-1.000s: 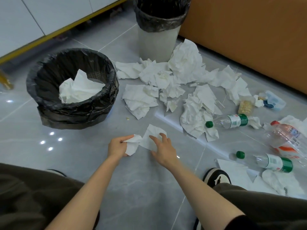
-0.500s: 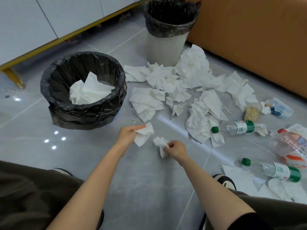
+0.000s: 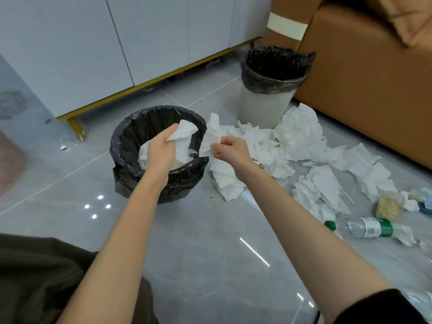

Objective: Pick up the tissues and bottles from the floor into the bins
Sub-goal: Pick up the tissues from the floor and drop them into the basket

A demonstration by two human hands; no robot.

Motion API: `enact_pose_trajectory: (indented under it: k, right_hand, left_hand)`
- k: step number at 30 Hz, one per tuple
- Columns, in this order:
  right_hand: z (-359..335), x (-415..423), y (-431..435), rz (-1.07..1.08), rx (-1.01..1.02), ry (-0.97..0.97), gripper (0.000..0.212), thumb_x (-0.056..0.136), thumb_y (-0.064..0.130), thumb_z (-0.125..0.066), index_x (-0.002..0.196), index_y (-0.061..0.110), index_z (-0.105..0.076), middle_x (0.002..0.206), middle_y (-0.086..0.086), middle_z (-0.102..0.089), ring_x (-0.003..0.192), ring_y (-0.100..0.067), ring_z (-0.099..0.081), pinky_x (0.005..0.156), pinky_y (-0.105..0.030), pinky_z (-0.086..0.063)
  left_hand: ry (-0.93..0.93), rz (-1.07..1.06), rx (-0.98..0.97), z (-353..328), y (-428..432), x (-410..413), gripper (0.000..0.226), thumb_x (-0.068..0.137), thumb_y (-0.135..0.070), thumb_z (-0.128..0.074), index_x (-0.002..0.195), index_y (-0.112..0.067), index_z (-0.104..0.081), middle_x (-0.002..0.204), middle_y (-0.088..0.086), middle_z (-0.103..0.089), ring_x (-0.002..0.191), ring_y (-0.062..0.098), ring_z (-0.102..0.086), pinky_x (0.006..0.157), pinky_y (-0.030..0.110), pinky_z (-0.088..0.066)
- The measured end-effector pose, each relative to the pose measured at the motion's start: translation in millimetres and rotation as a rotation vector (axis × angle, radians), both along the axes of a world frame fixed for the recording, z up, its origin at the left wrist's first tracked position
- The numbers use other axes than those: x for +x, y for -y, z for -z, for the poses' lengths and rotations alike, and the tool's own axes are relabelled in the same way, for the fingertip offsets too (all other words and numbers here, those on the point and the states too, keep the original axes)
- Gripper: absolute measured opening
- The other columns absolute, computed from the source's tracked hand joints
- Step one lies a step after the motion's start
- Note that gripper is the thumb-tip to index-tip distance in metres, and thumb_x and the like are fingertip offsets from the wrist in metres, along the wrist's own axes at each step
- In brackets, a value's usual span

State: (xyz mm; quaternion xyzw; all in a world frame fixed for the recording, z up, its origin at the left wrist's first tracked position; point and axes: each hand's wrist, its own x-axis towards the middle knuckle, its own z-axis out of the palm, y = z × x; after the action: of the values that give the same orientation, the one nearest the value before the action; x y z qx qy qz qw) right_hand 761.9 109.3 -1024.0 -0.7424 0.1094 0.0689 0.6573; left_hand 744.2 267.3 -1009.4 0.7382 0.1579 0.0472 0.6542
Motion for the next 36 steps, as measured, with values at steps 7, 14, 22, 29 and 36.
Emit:
enact_pose_trajectory:
  k: [7, 14, 22, 29, 36]
  right_hand:
    - [-4, 21, -53, -0.276, -0.087, 0.02, 0.049, 0.086, -0.002, -0.058, 0.134, 0.007, -0.05, 0.139, -0.006, -0.049, 0.115, -0.022, -0.056, 0.092, -0.034, -0.054]
    - [1, 13, -43, -0.14, -0.096, 0.086, 0.046, 0.086, 0.0, -0.059, 0.131, 0.009, -0.056, 0.132, -0.005, -0.055, 0.087, -0.016, -0.065, 0.089, -0.034, -0.056]
    - [20, -15, 34, 0.045, -0.067, -0.025, 0.029, 0.092, 0.005, -0.051, 0.119, 0.011, -0.061, 0.112, -0.002, -0.061, 0.084, -0.016, -0.063, 0.076, -0.025, -0.053]
    - [80, -53, 108, 0.219, -0.129, -0.265, 0.032, 0.092, 0.005, -0.05, 0.121, 0.008, -0.062, 0.099, -0.004, -0.062, 0.081, -0.018, -0.059, 0.074, -0.029, -0.049]
    - [130, -86, 150, 0.27, -0.25, -0.431, 0.038, 0.089, 0.005, -0.051, 0.127, 0.01, -0.057, 0.115, -0.006, -0.058, 0.092, -0.02, -0.055, 0.084, -0.032, -0.049]
  left_hand:
    - [-0.029, 0.148, 0.246, 10, -26, 4, 0.061, 0.096, -0.003, -0.042, 0.15, -0.023, -0.022, 0.155, -0.001, -0.027, 0.141, 0.017, -0.027, 0.113, 0.031, -0.027]
    - [-0.132, 0.197, 0.634, 13, -31, 7, 0.065, 0.098, -0.02, -0.046, 0.15, -0.037, -0.012, 0.16, -0.004, 0.003, 0.145, 0.037, 0.01, 0.112, 0.059, 0.005]
    - [0.227, 0.218, 0.465, 8, 16, -13, 0.044, 0.097, -0.011, -0.042, 0.14, -0.022, -0.041, 0.134, -0.002, -0.052, 0.123, 0.012, -0.047, 0.1, 0.02, -0.034]
    - [0.196, 0.411, 0.418, 35, 79, -23, 0.04, 0.094, -0.009, -0.041, 0.129, -0.024, -0.053, 0.113, -0.007, -0.061, 0.098, 0.011, -0.058, 0.088, 0.032, -0.048]
    - [-0.047, 0.591, 0.469, 114, 102, -36, 0.037, 0.092, -0.01, -0.045, 0.126, -0.023, -0.054, 0.115, -0.002, -0.062, 0.086, 0.013, -0.057, 0.075, 0.024, -0.041]
